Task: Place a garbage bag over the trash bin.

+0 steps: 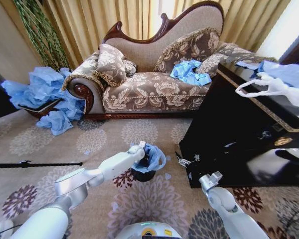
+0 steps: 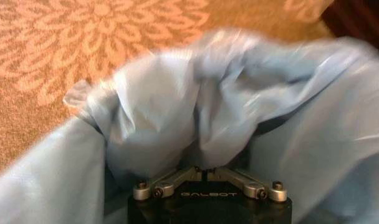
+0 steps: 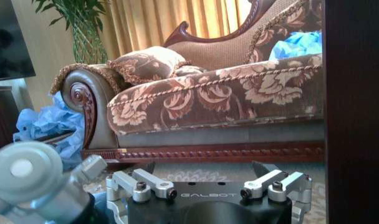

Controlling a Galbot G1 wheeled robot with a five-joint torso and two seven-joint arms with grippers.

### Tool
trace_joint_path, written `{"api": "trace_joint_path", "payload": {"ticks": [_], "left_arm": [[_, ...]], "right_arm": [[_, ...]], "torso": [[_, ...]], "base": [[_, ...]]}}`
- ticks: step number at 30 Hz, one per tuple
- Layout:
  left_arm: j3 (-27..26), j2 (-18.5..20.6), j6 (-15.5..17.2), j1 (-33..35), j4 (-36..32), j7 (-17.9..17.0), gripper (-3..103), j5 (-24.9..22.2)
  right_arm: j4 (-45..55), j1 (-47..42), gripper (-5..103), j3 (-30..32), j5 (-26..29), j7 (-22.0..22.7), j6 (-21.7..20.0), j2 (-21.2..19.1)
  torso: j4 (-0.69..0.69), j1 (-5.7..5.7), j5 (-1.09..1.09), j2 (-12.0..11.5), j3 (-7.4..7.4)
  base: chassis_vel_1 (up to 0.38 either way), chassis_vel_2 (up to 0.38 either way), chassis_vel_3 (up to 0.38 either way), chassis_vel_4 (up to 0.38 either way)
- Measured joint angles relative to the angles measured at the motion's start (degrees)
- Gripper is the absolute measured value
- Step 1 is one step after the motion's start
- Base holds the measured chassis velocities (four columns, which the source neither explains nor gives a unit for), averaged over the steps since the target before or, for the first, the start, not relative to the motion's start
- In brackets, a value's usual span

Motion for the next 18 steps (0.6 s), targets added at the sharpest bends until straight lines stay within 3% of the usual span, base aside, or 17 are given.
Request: {"api": "trace_joint_path", "payload": {"ticks": [4, 10, 13, 15, 18], "left_arm": [[0.68, -1.75, -1.28, 1.24, 3.62, -0.13, 0, 2.95], [2.78, 0.21, 1.7, 1.92, 0.3, -0.92, 0, -0.06], [3.19, -0.48, 1.07, 2.74, -0.27, 0.45, 0, -0.34], [2.63, -1.35, -1.43, 2.86, -0.18, 3.59, 0, 1.17], [2.99, -1.54, -3.17, 2.38, 0.55, 5.64, 0, 3.26]], "right_arm": [[0.0, -0.87, 100, 0.59, -0.05, -0.03, 0.1, 0.0], [-0.03, -1.11, 100, 1.05, 0.03, -0.07, 0.2, 0.09], [-0.09, -1.19, 100, 0.99, 0.02, -0.05, 0.2, 0.31], [-0.12, -1.59, 100, 1.03, 0.01, -0.04, 0.22, 0.21], [-0.16, -1.75, 100, 1.16, 0.01, -0.05, 0.3, 0.06]], "torso": [[-0.02, 0.0, -0.01, 0.0, 0.01], [0.02, 0.0, 0.0, 0.0, 0.0], [0.01, 0.0, 0.0, 0.0, 0.0], [-0.03, -0.01, -0.01, 0.0, 0.0], [-0.03, 0.0, 0.0, 0.0, 0.0]], "base": [[0.0, 0.0, 0.0, 0.0], [0.0, 0.0, 0.0, 0.0], [0.0, 0.0, 0.0, 0.0], [0.0, 0.0, 0.0, 0.0], [0.0, 0.0, 0.0, 0.0]]}}
